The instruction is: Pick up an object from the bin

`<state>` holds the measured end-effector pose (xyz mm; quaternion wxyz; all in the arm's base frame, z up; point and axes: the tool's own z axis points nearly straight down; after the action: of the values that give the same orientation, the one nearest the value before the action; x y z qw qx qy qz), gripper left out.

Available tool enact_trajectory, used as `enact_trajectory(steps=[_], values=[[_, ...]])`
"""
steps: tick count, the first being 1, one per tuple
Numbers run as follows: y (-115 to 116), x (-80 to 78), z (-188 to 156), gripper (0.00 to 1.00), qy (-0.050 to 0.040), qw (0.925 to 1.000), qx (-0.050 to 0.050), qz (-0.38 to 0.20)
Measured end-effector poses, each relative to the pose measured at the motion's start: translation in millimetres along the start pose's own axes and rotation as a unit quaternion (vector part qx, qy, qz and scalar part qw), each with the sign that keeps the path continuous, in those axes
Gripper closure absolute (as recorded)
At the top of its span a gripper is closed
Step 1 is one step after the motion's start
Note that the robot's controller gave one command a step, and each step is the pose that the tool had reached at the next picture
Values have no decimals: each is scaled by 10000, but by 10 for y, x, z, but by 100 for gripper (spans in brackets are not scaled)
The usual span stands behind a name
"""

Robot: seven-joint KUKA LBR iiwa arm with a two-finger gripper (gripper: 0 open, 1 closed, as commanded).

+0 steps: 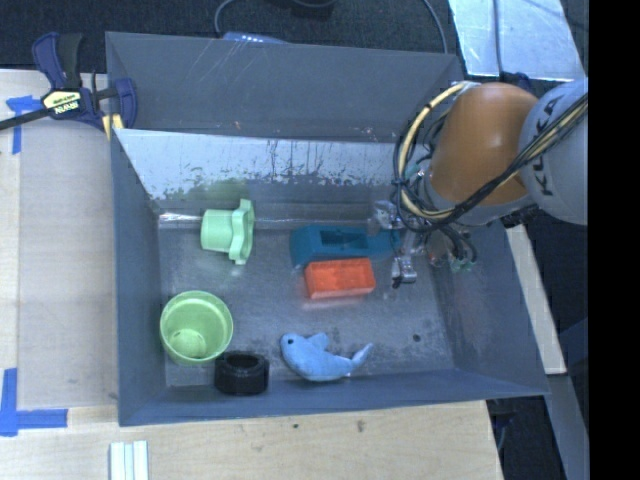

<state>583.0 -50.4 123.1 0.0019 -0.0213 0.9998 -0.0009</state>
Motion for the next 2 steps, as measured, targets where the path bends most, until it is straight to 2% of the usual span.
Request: enact_trajectory(steps=[1, 2], values=[[300, -269, 117, 0, -13, 9981, -1, -623], [424, -179, 413, 0, -69, 9937, 6, -1116]])
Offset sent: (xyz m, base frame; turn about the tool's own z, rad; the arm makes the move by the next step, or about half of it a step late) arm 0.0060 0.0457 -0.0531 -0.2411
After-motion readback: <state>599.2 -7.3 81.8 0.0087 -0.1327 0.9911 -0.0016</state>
